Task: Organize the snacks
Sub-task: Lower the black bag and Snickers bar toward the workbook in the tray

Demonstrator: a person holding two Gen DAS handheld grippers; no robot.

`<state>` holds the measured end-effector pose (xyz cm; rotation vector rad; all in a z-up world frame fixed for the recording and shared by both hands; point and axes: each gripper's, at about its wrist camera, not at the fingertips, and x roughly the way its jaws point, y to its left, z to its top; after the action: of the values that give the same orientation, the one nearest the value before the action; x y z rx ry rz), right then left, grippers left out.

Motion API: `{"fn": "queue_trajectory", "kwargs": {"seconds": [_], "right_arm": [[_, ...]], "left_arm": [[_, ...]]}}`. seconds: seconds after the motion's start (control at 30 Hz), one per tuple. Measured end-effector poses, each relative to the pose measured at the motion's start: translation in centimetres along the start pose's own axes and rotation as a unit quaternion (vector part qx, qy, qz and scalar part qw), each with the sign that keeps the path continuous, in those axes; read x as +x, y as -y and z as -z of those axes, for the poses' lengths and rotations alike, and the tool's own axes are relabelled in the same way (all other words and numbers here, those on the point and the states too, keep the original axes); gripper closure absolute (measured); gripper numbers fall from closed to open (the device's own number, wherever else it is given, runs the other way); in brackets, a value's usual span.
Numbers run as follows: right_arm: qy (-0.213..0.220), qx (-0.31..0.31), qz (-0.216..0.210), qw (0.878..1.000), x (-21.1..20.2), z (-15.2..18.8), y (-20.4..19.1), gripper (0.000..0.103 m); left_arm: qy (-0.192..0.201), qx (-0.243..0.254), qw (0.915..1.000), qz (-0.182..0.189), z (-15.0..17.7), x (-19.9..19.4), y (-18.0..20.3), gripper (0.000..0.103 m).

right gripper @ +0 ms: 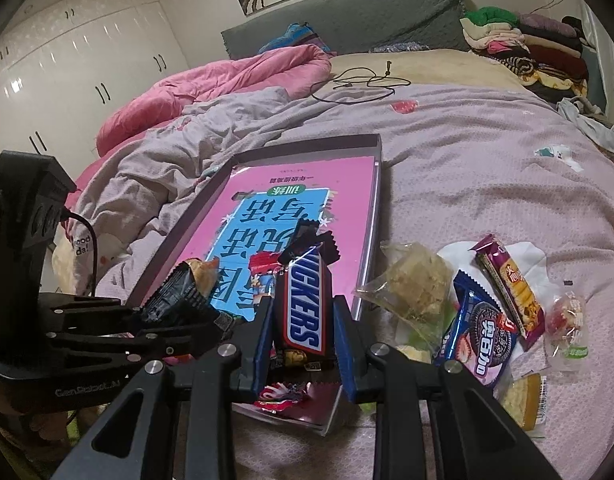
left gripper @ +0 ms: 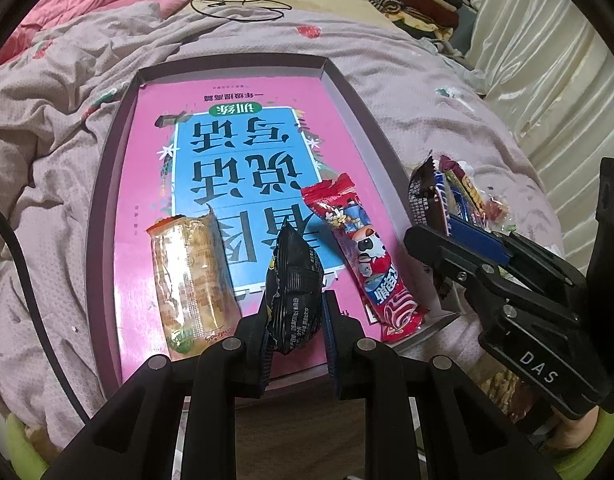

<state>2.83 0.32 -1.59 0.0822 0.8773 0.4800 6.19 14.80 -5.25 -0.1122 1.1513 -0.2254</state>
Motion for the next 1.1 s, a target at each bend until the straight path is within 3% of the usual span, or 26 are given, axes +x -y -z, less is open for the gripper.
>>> {"fn": "queue_trajectory", "kwargs": {"seconds": [1.1], "right_arm": [[-0.035,-0.027,-0.018,0.999,2.0,1.0,-2.2,0.073]], "left_arm": [[-0.001,-0.019,0.9997,-0.017,-0.1,-0.2,-1.9,0.081]]}}
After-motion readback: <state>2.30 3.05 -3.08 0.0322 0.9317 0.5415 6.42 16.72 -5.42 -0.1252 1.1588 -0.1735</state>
